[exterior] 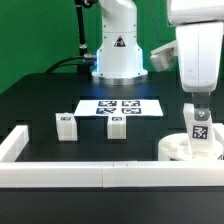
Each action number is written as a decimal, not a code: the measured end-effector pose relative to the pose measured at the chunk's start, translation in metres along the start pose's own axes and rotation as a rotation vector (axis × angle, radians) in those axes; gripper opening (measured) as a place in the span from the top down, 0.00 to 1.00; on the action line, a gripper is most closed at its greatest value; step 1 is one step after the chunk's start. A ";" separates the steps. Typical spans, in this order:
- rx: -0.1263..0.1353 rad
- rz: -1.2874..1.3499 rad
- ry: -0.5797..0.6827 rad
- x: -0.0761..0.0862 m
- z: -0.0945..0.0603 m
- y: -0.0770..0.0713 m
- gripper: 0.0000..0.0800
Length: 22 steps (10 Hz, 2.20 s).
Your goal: Assemble stool
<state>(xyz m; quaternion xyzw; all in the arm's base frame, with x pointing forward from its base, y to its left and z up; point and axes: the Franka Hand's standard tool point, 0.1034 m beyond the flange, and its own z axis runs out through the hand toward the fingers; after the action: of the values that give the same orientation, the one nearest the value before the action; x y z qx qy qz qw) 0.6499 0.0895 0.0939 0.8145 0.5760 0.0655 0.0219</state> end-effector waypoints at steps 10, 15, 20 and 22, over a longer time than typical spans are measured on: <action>0.001 0.002 0.000 -0.003 0.012 0.000 0.57; 0.007 0.036 -0.003 -0.003 0.012 -0.002 0.57; 0.066 0.664 -0.003 -0.004 0.016 0.004 0.57; 0.034 0.891 0.039 0.010 0.018 0.003 0.57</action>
Offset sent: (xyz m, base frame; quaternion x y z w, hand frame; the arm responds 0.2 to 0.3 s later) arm 0.0052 -0.0111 -0.0069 -0.0004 0.0059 -0.0113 0.9999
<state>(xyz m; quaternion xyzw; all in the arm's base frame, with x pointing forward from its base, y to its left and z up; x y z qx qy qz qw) 0.6580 0.0991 0.0774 0.9821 0.1700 0.0747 -0.0327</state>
